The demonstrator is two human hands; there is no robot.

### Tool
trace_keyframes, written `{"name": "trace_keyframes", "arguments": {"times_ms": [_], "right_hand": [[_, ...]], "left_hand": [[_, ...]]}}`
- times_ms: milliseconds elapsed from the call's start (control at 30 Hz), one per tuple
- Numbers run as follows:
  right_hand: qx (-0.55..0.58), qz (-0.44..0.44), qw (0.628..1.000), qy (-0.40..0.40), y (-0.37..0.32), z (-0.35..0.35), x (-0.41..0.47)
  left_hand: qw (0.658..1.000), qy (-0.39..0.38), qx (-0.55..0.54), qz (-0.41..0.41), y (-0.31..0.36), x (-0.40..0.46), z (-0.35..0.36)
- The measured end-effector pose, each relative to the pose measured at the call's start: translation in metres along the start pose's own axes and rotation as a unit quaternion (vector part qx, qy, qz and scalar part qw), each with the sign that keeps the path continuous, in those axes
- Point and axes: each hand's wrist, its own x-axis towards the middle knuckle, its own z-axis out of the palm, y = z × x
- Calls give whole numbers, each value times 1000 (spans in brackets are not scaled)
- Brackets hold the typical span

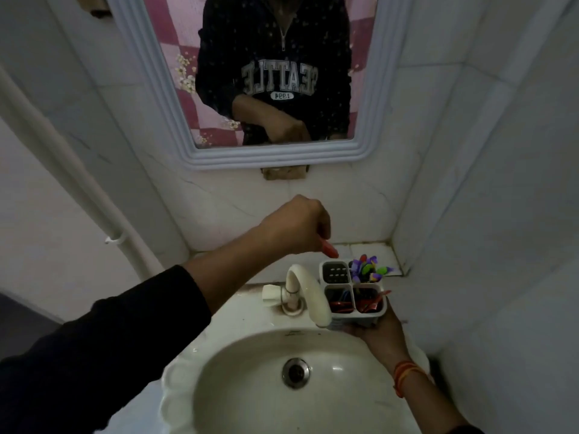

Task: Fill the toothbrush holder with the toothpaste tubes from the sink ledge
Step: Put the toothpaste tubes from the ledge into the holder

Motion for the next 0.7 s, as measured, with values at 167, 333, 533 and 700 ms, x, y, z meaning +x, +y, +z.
{"name": "trace_keyframes", "arguments": {"times_ms": [167,333,533,700], "right_hand": [[70,31,997,3,4,0,3],[39,25,999,7,4,0,3],[15,18,1000,10,5,0,3],[38,16,999,2,7,2,4]], "left_hand": [[995,-58,83,18,26,20,33],[995,-83,42,23,21,30,47],[996,-30,-43,-68,-48,32,47],[973,-49,32,-221,-129,21,77]]}}
